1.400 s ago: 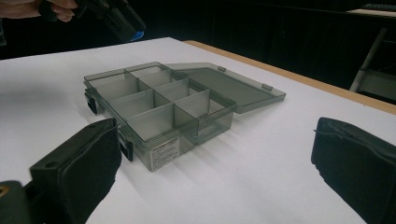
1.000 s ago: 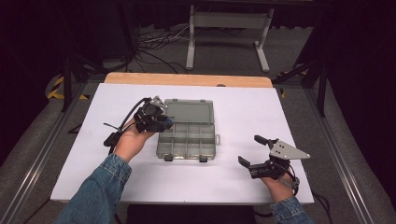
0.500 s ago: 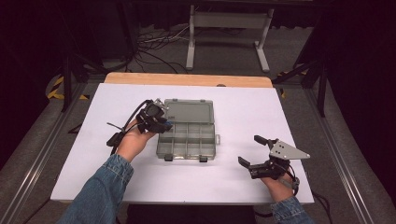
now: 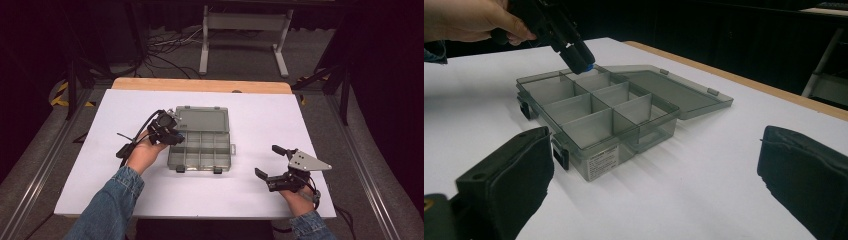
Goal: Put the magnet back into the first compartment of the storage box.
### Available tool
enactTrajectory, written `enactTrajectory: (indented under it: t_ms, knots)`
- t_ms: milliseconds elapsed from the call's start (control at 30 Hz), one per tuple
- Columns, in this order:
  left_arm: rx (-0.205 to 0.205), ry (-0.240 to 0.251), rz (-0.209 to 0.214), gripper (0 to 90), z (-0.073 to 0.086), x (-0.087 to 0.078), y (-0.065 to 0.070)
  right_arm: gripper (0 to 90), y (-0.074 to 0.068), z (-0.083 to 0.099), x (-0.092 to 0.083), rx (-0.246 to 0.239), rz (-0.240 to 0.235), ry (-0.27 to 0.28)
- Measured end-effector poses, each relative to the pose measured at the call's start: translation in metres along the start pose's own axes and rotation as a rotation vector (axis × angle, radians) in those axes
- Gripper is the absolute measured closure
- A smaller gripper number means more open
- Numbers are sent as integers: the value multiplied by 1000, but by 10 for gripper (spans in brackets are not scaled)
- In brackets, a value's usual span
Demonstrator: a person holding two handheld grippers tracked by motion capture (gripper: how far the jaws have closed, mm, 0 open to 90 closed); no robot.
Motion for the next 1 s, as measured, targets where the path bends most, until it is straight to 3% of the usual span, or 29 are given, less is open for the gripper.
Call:
enactTrajectory:
  t_ms: [467, 767, 900, 1000]
  knots:
    - [-14, -32, 1, 614, 3, 7, 0, 24, 0, 0, 0, 3, -2, -2]
    - [1, -31, 4, 609, 2, 8, 0, 24, 0, 0, 0, 3, -4, -2]
    - [4, -11, -7, 476, 0, 5, 1, 24, 1, 0, 0, 5, -4, -2]
    - [7, 15, -6, 451, -1, 1, 2, 24, 1, 1, 0, 6, -1, -5]
Point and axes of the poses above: each handheld gripper's, and its own axes: x roughly forward along the jaws, z roughly out of its underside, y roughly to its right, the point moved 4 cm from there along x, roughly forward along the jaws, and after that the axes turned 7 degrees about x, right-handed, at the moved point
